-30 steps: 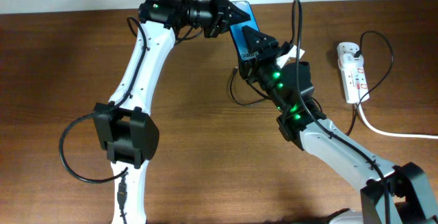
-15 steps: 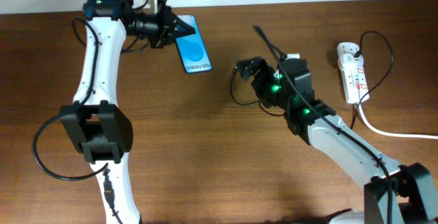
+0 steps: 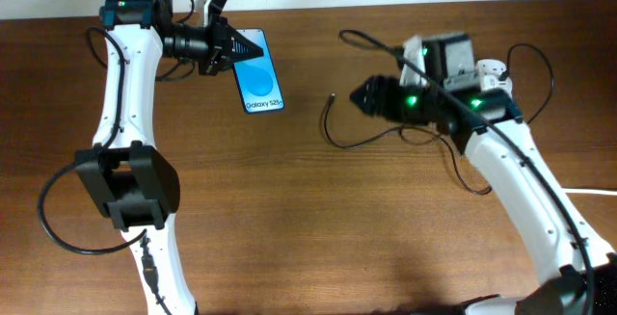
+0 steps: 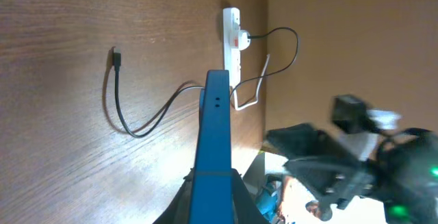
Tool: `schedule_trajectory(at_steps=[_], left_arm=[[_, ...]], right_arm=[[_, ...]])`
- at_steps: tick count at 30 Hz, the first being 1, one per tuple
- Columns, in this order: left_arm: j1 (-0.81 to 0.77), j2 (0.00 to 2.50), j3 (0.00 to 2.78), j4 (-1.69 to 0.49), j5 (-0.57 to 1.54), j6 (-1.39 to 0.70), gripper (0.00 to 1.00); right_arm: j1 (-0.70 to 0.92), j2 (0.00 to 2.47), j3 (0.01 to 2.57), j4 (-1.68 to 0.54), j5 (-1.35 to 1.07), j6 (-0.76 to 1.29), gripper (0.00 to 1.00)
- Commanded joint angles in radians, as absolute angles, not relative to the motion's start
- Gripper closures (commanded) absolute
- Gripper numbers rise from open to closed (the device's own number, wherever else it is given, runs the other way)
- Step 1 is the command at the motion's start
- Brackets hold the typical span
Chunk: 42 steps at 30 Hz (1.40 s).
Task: Plug charger to phone and switch on socket
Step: 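Move the right gripper to the black cable connector and grasp it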
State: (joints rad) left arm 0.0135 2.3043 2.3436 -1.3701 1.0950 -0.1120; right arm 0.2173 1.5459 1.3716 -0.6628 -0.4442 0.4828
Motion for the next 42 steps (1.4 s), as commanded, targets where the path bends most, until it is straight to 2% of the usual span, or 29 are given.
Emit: schedule_trajectory(at_steps=[1,7,15,24,40,42], left_arm=[[0.018,2.294,2.358,-1.37,1.151,-0.096,1.0],[0.018,2.294,2.358,-1.367,1.19,-0.096,1.0],[0.018,2.294,2.358,-1.367,1.19,-0.096,1.0],[0.018,2.294,2.358,-1.367,1.19,-0.096,1.0],[0.018,2.294,2.358,-1.367,1.19,-0.096,1.0],[0.018,2.294,2.358,-1.367,1.19,-0.096,1.0]], right_arm=[[0.216,1.61,1.503,-0.665,-0.381,0.484,0.53],[0.258,2.022,1.919,-0.894,-0.388,0.487,0.57],[0.284,2.335,1.947,-0.806,-0.384,0.585,0.6],[0.333,2.382,1.935,-0.78,-0.223,0.604,0.68],[0.353,2.432,1.928,-0.754,-0.223,0.645,0.71],[0.353,2.432,1.928,-0.755,-0.223,0.645,0.73]])
